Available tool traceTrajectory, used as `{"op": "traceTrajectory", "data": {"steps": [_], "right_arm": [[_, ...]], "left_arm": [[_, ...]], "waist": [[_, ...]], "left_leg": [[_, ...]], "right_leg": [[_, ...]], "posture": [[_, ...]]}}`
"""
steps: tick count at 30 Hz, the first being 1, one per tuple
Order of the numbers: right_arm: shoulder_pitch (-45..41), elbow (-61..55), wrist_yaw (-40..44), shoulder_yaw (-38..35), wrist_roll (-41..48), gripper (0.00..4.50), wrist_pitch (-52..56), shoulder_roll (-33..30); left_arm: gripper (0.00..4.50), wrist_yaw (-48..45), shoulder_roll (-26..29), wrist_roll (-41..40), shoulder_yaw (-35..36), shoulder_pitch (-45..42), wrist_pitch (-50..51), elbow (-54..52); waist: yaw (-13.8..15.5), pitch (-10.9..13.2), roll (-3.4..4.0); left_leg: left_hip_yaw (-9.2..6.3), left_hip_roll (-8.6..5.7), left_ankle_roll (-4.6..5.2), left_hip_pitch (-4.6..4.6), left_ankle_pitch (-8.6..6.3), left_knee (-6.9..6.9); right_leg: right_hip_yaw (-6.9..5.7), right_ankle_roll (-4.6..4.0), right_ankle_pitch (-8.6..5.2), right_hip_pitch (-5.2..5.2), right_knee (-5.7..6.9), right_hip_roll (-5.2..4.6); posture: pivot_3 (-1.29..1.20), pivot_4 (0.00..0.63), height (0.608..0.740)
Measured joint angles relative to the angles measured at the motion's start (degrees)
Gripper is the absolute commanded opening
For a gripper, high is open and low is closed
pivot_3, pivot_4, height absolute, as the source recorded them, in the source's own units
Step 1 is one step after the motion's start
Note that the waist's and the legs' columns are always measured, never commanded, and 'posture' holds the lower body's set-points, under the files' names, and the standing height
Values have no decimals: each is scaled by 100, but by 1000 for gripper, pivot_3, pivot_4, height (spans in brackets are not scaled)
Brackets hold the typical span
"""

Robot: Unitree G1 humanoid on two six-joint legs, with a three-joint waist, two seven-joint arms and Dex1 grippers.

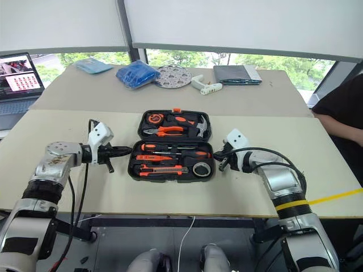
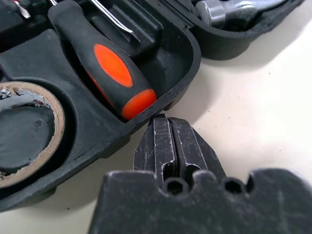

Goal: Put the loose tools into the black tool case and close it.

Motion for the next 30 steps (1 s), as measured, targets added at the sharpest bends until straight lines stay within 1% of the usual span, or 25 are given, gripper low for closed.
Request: {"op": "traceTrajectory", "data": {"steps": [2,7,11,15,18,21,22,23,24,25,26,28,30], "right_arm": [[63,-8,275,-164,169,0,53,-55],[804,-946,717,-284,449,0,405,-361],[1617,-1884,709,-431,456,0,502,-581],[2177,-2388,650,-631,526,0,557,-598],[2469,-2634,571,-794,651,0,669,-599],[2614,-2786,433,-827,668,0,683,-584],[2621,-2805,390,-831,671,0,707,-591],[2619,-2818,344,-839,671,289,752,-609],[2615,-2817,300,-850,670,591,793,-666],[2527,-2732,218,-924,678,862,917,-752],[2482,-2698,202,-953,672,1106,947,-768],[2040,-2406,83,-1192,807,1833,1299,-846],[1522,-2227,-33,-1345,922,2501,1587,-848]], "left_arm": [[24,-261,58,-39,-56,129,188,-317],[24,-646,313,-64,-122,590,656,-1075],[24,-759,455,-83,-110,976,813,-1648],[24,-787,511,-205,-51,1269,947,-1971],[24,-800,544,-279,-11,1552,999,-2284],[24,-786,544,-312,-27,1693,1029,-2360],[263,-756,545,-313,-27,1680,1031,-2329],[525,-712,549,-309,-25,1632,1029,-2218],[693,-676,561,-311,-9,1543,1029,-2040],[1106,-621,590,-325,33,1302,1065,-1627],[1378,-586,603,-317,66,1243,1075,-1525],[2153,-303,627,-316,215,576,1481,-653],[2845,-124,600,-350,324,-21,1893,-205]], "waist": [[-1,0,0],[13,0,1],[50,0,1],[48,0,1],[49,0,1],[49,0,1],[49,0,1],[49,0,1],[52,0,1],[57,0,0],[57,0,0],[54,3,-4],[51,3,-5]], "left_leg": [[-1,2,-1,0,0,-6],[-2,1,-7,-1,-3,-12],[-6,0,-10,2,-6,-11],[-9,2,-13,12,-7,-10],[-11,3,-14,16,-8,-10],[-12,4,-13,16,-7,-9],[-12,4,-13,16,-7,-9],[-11,4,-13,17,-7,-9],[-11,4,-13,16,-7,-9],[-11,4,-14,18,-7,-8],[-11,4,-13,15,-7,-7],[-14,4,-18,11,-2,2],[-14,4,-14,9,10,0]], "right_leg": [[-2,-8,-1,-2,-1,2],[-1,-8,-5,-3,-6,0],[-2,4,-13,1,-5,-5],[4,21,-23,6,-4,-9],[4,16,-22,9,-2,-10],[4,12,-21,9,-1,-9],[4,12,-21,9,-2,-9],[4,11,-21,9,-1,-9],[3,11,-22,9,0,-9],[2,10,-20,11,1,-10],[2,9,-18,9,1,-9],[1,8,-5,7,5,-7],[2,9,8,6,-1,-7]], "posture": [[0,150,718],[0,150,718],[0,150,718],[0,150,718],[0,150,718],[0,150,718],[0,150,718],[0,150,718],[0,150,718],[0,150,718],[0,150,718],[0,150,718],[0,150,718]]}}
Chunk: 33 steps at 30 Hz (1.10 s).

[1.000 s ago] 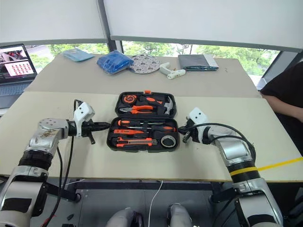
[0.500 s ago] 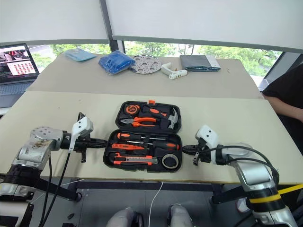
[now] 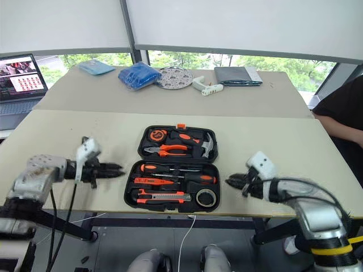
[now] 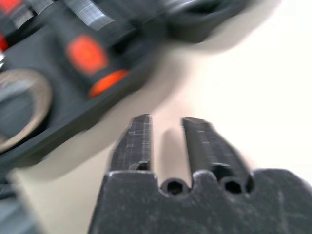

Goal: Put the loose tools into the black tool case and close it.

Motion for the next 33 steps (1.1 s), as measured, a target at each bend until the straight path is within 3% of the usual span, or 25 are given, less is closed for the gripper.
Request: {"op": "traceTrajectory", "data": {"steps": [4,6,12,13,16,26,33], "right_arm": [[-1164,495,-401,-184,355,3852,832,412],[-1676,913,-679,-170,423,4457,1227,752],[-2585,2185,-1469,282,66,4457,1514,1493],[-2687,2544,-1642,315,-89,4209,1446,1589],[-2775,2977,-1735,401,-254,3423,1278,1673],[-2886,3084,-1611,625,-352,86,1157,1686],[-2683,2815,-1590,757,-580,34,625,1686]], "left_arm": [[4299,176,-377,-153,52,-986,742,533],[4500,426,-756,-143,20,-1358,982,923],[4500,1605,-1447,153,32,-2096,836,2414],[4500,1679,-1509,184,44,-2147,749,2568],[3792,1689,-1554,215,50,-2212,606,2771],[166,1618,-1639,259,120,-2237,502,2844],[74,1547,-1622,160,314,-1790,244,2238]], "waist": [[0,-3,-1],[-1,-3,-1],[-60,-3,-1],[-71,-3,0],[-74,-3,1],[-77,-8,3],[-104,-11,3]], "left_leg": [[0,-1,3,8,2,1],[1,-2,4,0,4,0],[11,-7,5,-10,4,-11],[14,-10,4,-11,4,-14],[16,-13,3,-7,4,-21],[16,-7,-47,41,-11,-3],[17,-6,-50,49,-10,-3]], "right_leg": [[0,-6,0,12,4,4],[-4,-25,11,8,3,6],[-5,-32,16,-2,25,13],[-5,-27,13,-4,26,11],[-4,-21,7,-6,32,8],[9,1,-14,19,63,-10],[10,-17,-9,25,70,-13]], "posture": [[0,150,718],[0,150,718],[0,150,718],[0,150,718],[0,150,718],[0,150,718],[0,150,718]]}}
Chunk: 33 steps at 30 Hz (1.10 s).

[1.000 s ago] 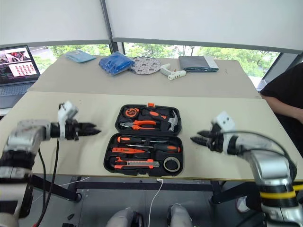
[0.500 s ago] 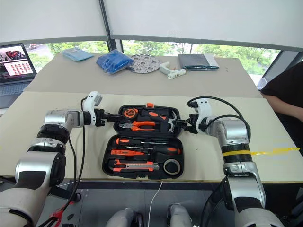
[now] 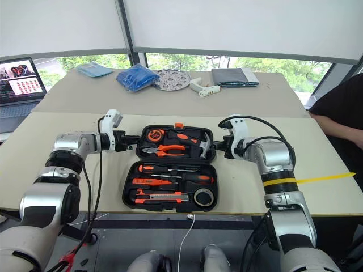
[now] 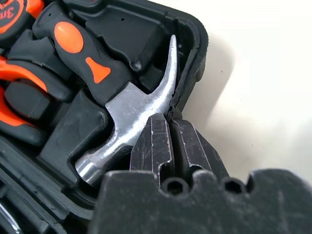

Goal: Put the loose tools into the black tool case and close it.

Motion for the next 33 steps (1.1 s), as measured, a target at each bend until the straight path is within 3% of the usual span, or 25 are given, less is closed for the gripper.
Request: {"op": "traceTrajectory", "data": {"steps": [6,8,12,22,28,31,33], "right_arm": [[184,-353,-399,-8,-530,34,-1457,52],[231,-460,-468,-23,-654,34,-1867,21],[464,-824,-593,-98,-839,34,-2473,-60],[2500,-2094,-767,-178,-1377,34,-4608,-252],[3503,-2938,-579,-333,-1268,1922,-4773,-415],[4119,-3887,-22,-782,-562,2856,-4065,-993],[4893,-4619,664,-1307,283,2856,-3338,-1693]], "left_arm": [[74,328,-137,137,93,463,-1658,-844],[74,435,-186,133,176,535,-2039,-1028],[74,626,-281,130,253,678,-2495,-1401],[74,1052,-160,394,27,2276,-3812,-3270],[2004,1029,244,-22,236,3027,-2669,-4108],[2931,451,1120,-1012,654,3418,-1015,-4863],[2931,-330,2059,-1780,981,3863,70,-5264]], "waist": [[76,4,0],[79,5,1],[71,5,1],[67,4,3],[60,5,0],[54,8,-1],[72,7,0]], "left_leg": [[3,-12,-12,-75,24,1],[5,-13,33,-81,51,0],[5,-4,35,-90,52,-14],[14,-5,33,-15,51,-90],[10,6,-16,27,26,-90],[-4,17,-20,30,32,-90],[-9,24,-20,37,32,-99]], "right_leg": [[-6,-33,22,-74,10,-22],[-8,-33,22,-80,9,-18],[-12,-33,21,-80,7,6],[-8,16,-12,-19,-83,14],[3,13,-16,18,-76,10],[2,6,-17,15,-70,13],[-2,-16,-33,19,-72,14]], "posture": [[0,150,718],[0,150,718],[0,150,718],[0,150,718],[0,150,718],[0,150,718],[0,150,718]]}}
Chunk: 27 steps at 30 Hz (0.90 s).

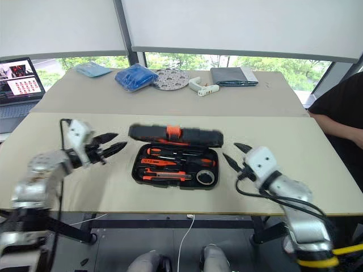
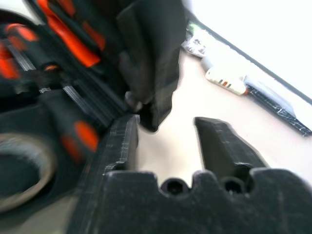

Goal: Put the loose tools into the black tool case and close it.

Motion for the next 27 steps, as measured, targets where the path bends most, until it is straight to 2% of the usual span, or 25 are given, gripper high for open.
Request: {"op": "traceTrajectory", "data": {"steps": [3,5,6,7,8,10,12,13,16,19,22,25,27], "right_arm": [[908,-571,870,-518,975,2856,783,-636],[1154,-856,1256,-637,1439,2310,1067,-841],[1181,-947,1367,-659,1604,2027,1181,-896],[1138,-987,1424,-618,1635,1905,1215,-933],[1107,-999,1452,-545,1619,1384,1223,-976],[946,-984,1497,-193,1497,805,1220,-1028],[625,-924,1511,313,1250,45,1198,-1027],[441,-867,1511,570,1084,0,1168,-1023],[-54,-578,1528,1210,601,0,1061,-963],[-498,-242,1453,1651,190,0,997,-796],[-945,105,1185,1942,-237,0,1000,-594],[-1247,651,741,2087,-703,0,1001,-315],[-1466,1162,216,1918,-930,0,1014,-55]], "left_arm": [[2931,-683,706,-229,134,11,455,365],[2954,-757,705,108,-178,-555,112,1099],[2394,-675,494,409,-424,-1068,-183,1653],[2312,-591,293,615,-599,-1419,-418,1996],[1770,-547,65,829,-788,-1773,-690,2397],[1133,-524,-445,1274,-1219,-2457,-1367,3211],[321,-492,-1032,1737,-1638,-3121,-2090,4088],[42,-446,-1327,1936,-1784,-3439,-2421,4550],[42,-242,-2086,2438,-2149,-4220,-3312,5746],[42,-139,-2445,2899,-2389,-4661,-3968,6546],[42,-467,-2543,3241,-2598,-4829,-4262,6881],[42,-1406,-2399,3383,-2712,-4848,-4391,6965],[42,-2316,-2267,3364,-2781,-4748,-4353,6898]], "waist": [[76,-1,3],[182,-2,3],[247,-1,1],[280,-2,-3],[321,-5,-8],[348,-9,-25],[336,-11,-28],[323,-11,-28],[300,-7,-36],[179,-4,-41],[144,-3,-41],[124,-2,-42],[96,-2,-41]], "left_leg": [[-12,3,-8,8,-10,-1],[-16,0,-17,10,-17,3],[-26,-7,-1,7,-26,4],[-27,-10,15,3,-30,4],[-26,-16,23,-2,-27,8],[-27,-19,27,-20,-25,26],[-27,-18,27,-65,-16,67],[-28,-17,83,-85,-2,92],[-22,-31,106,-108,-12,104],[-15,-39,114,-110,-19,100],[-14,-41,113,-109,-20,91],[-11,-39,108,-106,-23,96],[-7,-37,107,-107,-23,101]], "right_leg": [[-12,-8,-15,10,-1,0],[-17,-1,-9,17,-1,5],[-17,-3,-6,21,-8,5],[-14,-8,-2,20,-14,6],[-11,-10,5,21,-17,3],[-10,6,27,15,-17,0],[-12,13,33,-7,-14,3],[-14,15,35,-15,-11,9],[-11,13,41,-23,-22,7],[-12,21,44,-21,-26,8],[-17,33,35,-20,-29,7],[-17,70,12,-21,-30,1],[-13,71,8,-26,-27,-5]], "posture": [[0,150,718],[0,150,718],[0,150,718],[0,150,718],[0,150,718],[0,150,718],[0,150,718],[0,150,718],[0,150,718],[0,150,718],[0,150,718],[0,150,718],[0,150,718]]}}
